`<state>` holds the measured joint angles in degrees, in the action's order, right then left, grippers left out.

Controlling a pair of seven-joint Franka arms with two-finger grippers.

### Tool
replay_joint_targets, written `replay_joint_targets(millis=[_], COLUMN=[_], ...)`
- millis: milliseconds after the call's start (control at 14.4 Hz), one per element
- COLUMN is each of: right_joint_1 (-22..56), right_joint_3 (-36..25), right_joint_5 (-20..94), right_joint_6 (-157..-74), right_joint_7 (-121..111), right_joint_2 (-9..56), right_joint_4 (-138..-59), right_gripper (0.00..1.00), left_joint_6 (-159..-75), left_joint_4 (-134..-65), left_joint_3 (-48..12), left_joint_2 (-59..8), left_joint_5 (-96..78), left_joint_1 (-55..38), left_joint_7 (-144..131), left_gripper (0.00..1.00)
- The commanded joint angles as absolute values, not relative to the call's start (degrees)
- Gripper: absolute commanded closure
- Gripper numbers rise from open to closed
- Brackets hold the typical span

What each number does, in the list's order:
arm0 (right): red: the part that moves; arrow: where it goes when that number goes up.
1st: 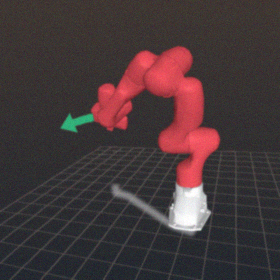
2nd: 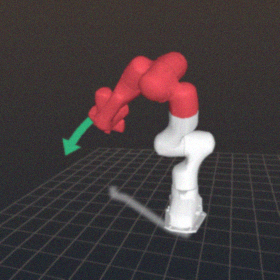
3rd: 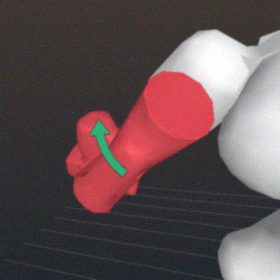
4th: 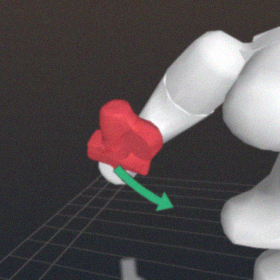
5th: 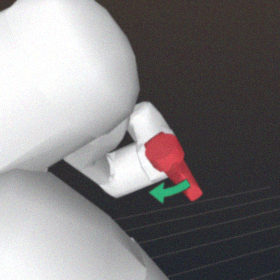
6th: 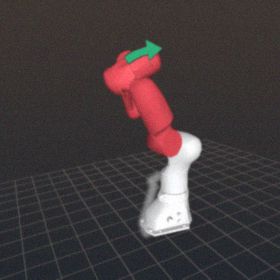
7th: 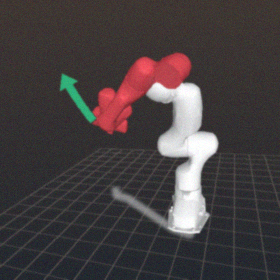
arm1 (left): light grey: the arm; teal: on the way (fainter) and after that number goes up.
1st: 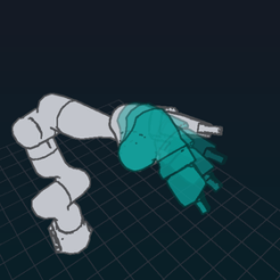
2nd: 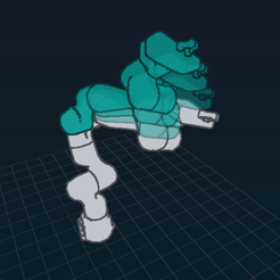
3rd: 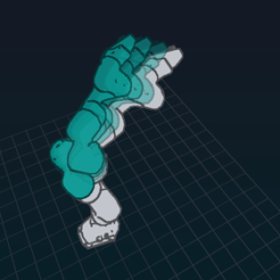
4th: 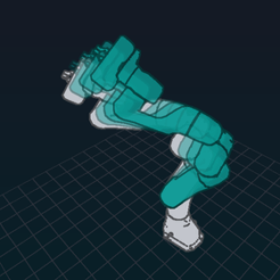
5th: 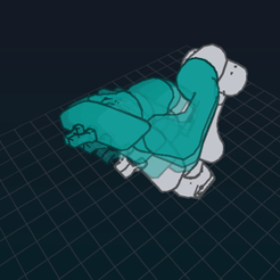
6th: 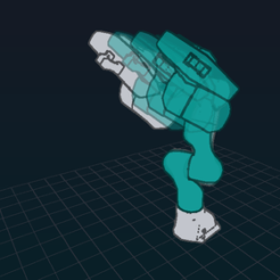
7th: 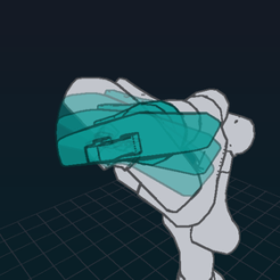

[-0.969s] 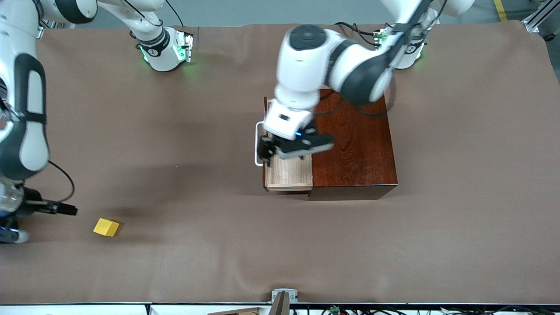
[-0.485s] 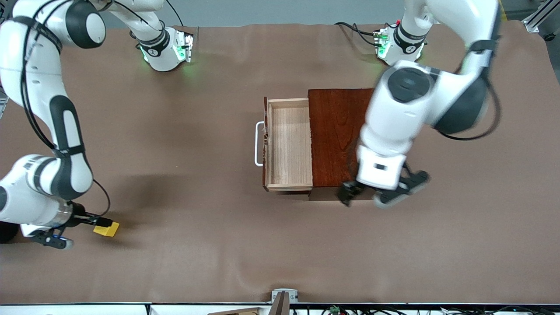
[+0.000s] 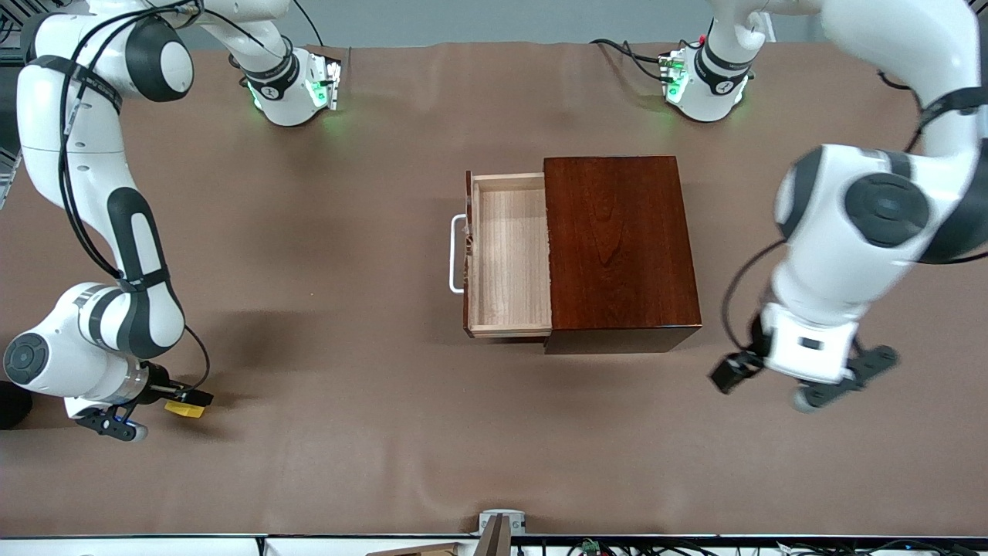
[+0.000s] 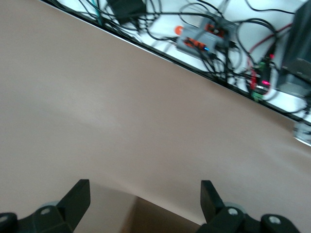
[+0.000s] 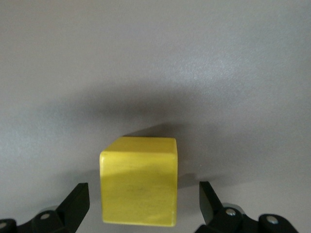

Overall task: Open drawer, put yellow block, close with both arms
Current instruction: 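Grasp the yellow cube with the right gripper while the left gripper withdraws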

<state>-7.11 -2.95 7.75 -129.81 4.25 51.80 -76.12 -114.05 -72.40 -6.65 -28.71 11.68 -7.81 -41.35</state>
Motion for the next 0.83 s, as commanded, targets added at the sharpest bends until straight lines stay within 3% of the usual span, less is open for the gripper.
replay_joint_targets(millis=[0,208,277,485,762], right_joint_1=[-7.4,-7.3,-7.3,-6.8,-6.0], right_joint_3=[-2.5,-2.6,-2.5,-2.6,-2.2], right_joint_5=[8.3,8.1,8.0,7.0,2.4], right_joint_6=[-131.0,-131.0,-131.0,-128.1,-111.7], right_joint_7=[5.4,4.8,4.7,4.3,-1.6], right_joint_2=[52.8,52.7,52.5,49.2,37.7], right_joint_4=[-75.2,-74.7,-74.6,-73.9,-72.5], right_gripper=[0.23,0.66,0.76,0.80,0.80], left_joint_6=[-110.5,-109.2,-109.2,-108.9,-108.9], left_joint_4=[-73.9,-73.9,-73.9,-73.9,-73.9], left_joint_3=[-7.7,-7.8,-7.8,-7.8,-7.8], left_joint_2=[-26.0,-25.0,-25.0,-25.0,-25.0], left_joint_5=[10.9,9.7,9.5,9.5,9.5], left_joint_1=[-4.1,-2.7,-2.7,-2.7,-2.8], left_joint_7=[-33.6,-29.4,-29.3,-29.3,-29.3], left_gripper=[0.00,0.00,0.00,0.00,0.00])
